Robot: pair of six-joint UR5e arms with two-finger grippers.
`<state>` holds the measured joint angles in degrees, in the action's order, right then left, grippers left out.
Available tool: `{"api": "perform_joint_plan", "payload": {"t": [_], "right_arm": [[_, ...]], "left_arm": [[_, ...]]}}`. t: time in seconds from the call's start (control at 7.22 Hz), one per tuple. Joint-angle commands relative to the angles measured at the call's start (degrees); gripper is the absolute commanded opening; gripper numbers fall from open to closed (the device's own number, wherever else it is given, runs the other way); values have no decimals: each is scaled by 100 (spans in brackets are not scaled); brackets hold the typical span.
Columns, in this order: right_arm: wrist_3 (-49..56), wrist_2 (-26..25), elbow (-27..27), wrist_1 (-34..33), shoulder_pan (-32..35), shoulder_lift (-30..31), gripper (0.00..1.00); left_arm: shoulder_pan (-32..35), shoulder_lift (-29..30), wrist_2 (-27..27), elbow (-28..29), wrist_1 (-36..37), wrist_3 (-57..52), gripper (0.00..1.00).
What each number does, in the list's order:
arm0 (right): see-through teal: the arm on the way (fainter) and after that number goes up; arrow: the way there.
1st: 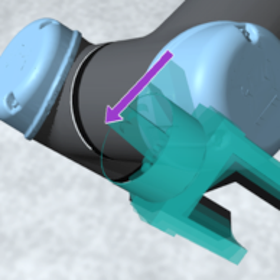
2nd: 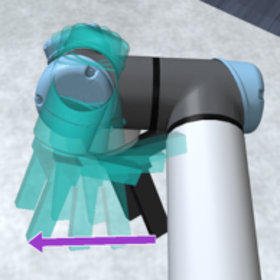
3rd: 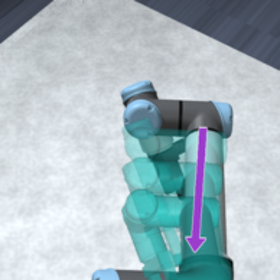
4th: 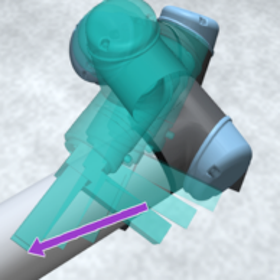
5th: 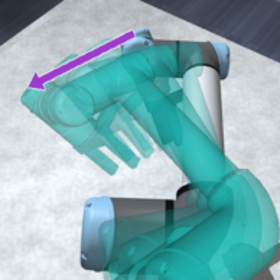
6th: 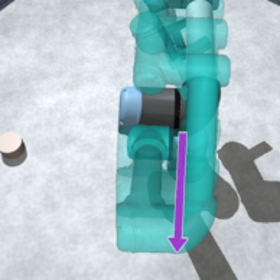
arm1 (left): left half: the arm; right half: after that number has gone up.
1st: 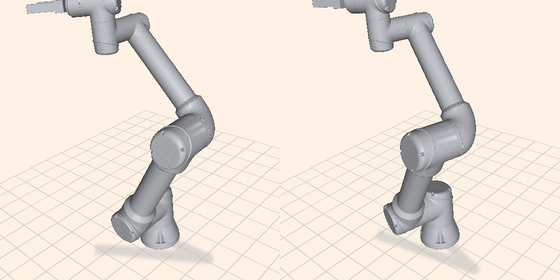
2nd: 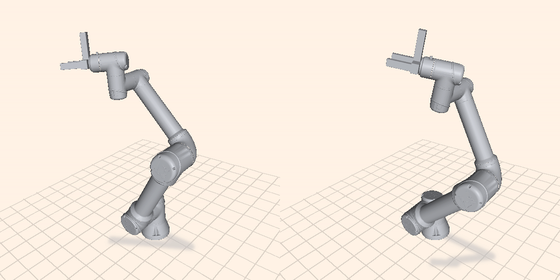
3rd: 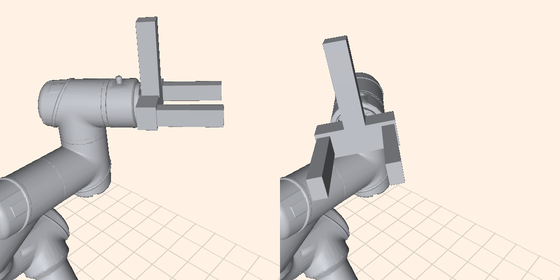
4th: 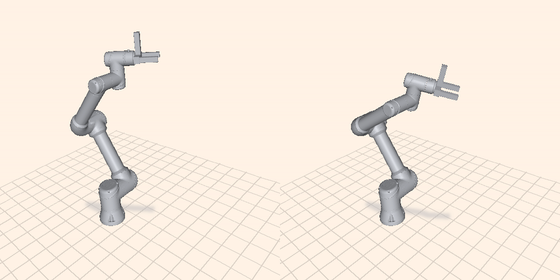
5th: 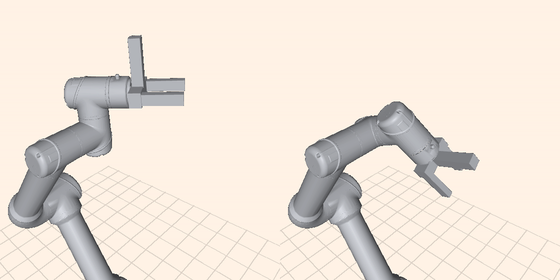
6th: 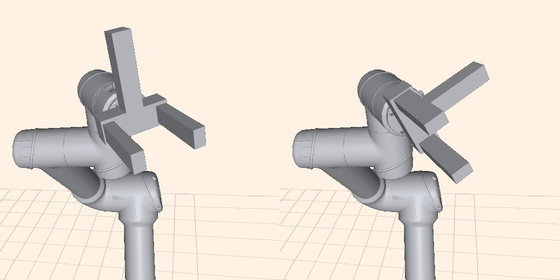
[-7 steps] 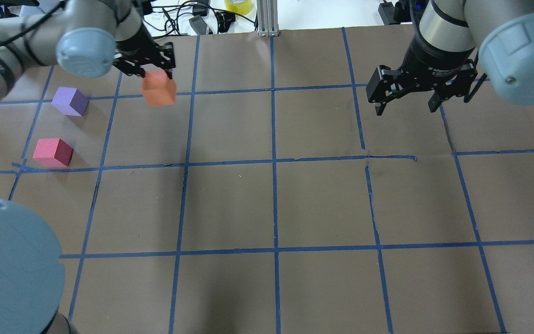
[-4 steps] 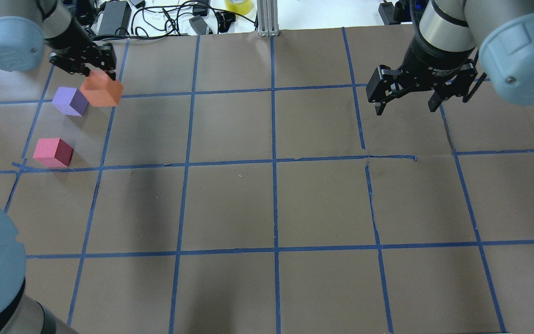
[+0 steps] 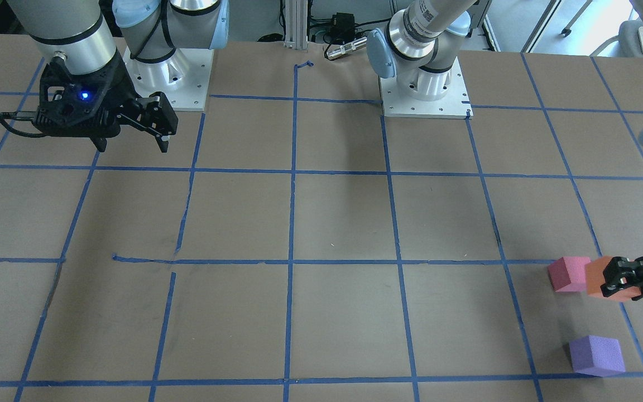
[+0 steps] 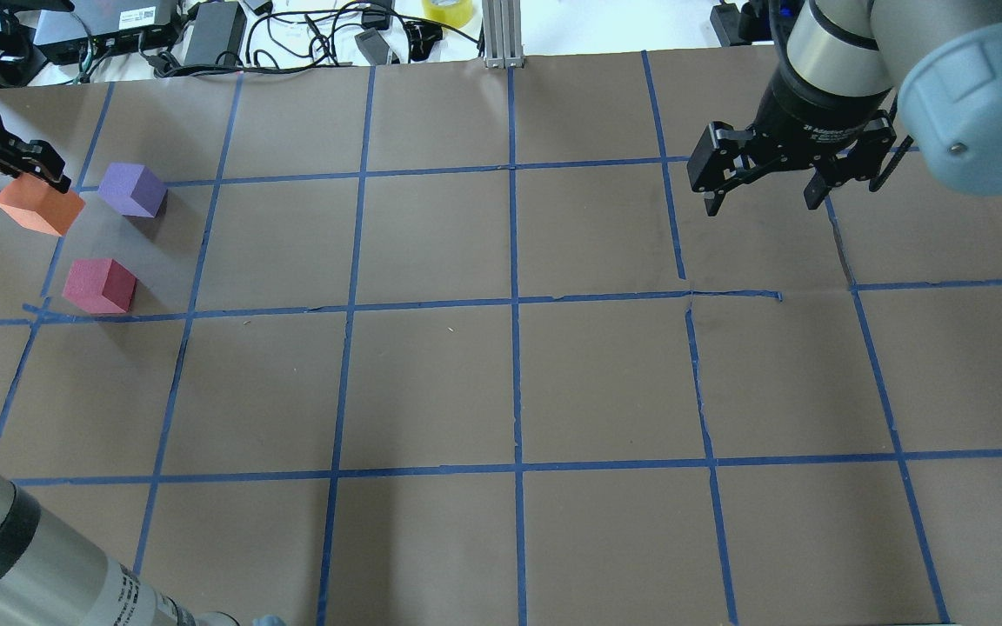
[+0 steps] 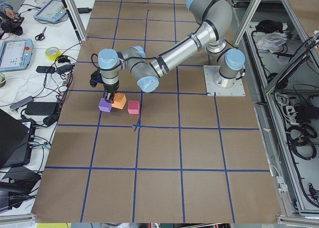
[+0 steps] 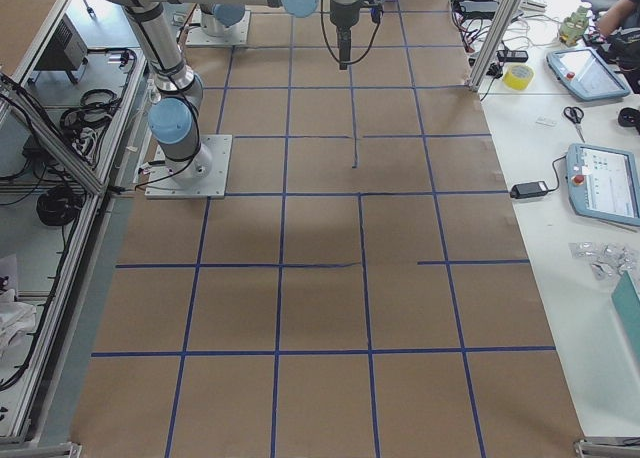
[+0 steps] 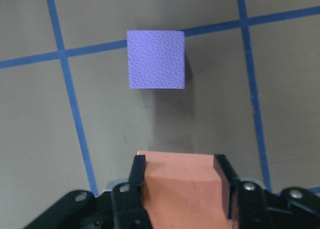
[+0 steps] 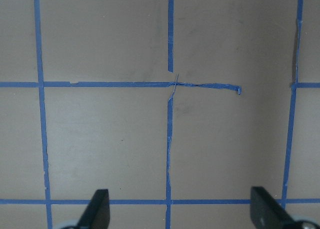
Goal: Arrange blocks in a line
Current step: 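Carry the orange cube with the left gripper toward the purple cube, then place the orange cube between the purple and pink cubes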
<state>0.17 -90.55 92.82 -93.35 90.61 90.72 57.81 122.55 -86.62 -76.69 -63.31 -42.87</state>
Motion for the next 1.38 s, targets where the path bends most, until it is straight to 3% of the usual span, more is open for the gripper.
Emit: {"api": "perform_joint_plan", "payload": {"t": [0.0,0.83,1.25], "right_arm": [[0,20,-1,-17,0,-1,100],[-9,3,-10,-34,-17,51,100],[-17,-6,-18,-25,-18,69,100]], "left_arm": [[-42,295,362,136,126,276,0],[99,586,347,-179,390,1307,0],[221,577,374,-514,978,1474,0]]}}
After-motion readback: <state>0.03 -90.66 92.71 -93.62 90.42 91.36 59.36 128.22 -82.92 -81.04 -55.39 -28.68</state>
